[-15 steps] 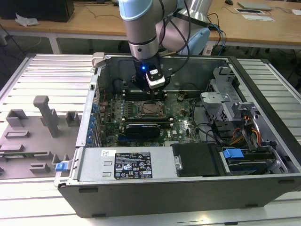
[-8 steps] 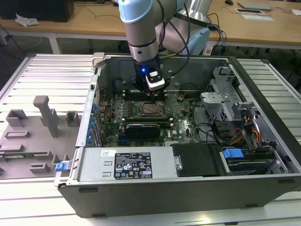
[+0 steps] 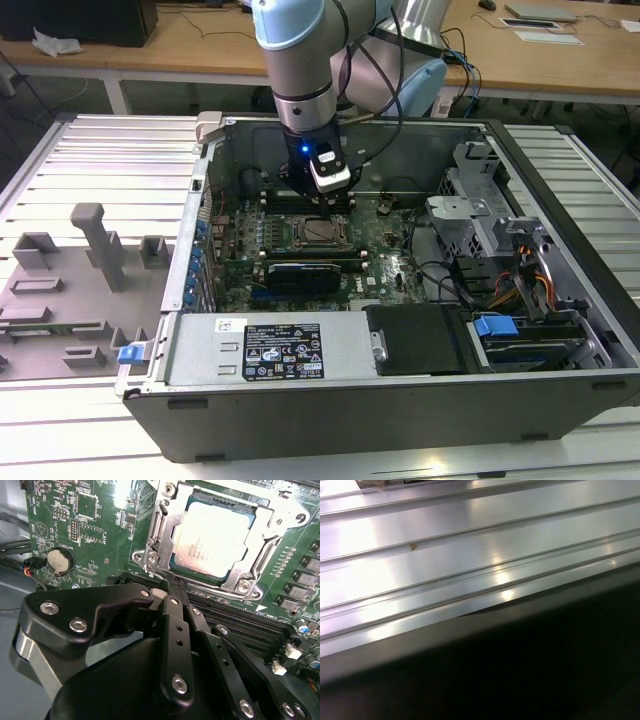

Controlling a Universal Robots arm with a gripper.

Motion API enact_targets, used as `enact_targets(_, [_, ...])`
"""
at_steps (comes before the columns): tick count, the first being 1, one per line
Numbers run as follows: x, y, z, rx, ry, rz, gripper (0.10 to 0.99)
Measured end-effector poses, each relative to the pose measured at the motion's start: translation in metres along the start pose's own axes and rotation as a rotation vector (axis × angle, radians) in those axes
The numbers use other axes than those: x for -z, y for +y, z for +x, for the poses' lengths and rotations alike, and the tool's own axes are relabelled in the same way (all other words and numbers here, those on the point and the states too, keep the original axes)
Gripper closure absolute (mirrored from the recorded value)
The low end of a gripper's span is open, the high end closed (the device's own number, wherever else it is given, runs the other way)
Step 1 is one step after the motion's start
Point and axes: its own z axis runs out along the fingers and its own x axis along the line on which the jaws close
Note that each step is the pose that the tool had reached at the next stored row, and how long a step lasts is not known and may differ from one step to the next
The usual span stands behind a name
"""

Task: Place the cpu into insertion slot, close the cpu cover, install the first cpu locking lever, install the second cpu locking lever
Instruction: 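Install the first cpu locking lever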

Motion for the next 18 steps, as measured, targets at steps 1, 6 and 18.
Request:
enact_targets(1, [0.0003,0.0001,-0.0001,0.0,0.0001,-0.001,0.98])
enact_targets(6, [0.0059,0.0006,-0.0013,0.001,-0.0005,0.002,0.98])
enact_targets(18, [0.0169,-0.007,-0.0038,0.003,-0.0036,0.013,0.98])
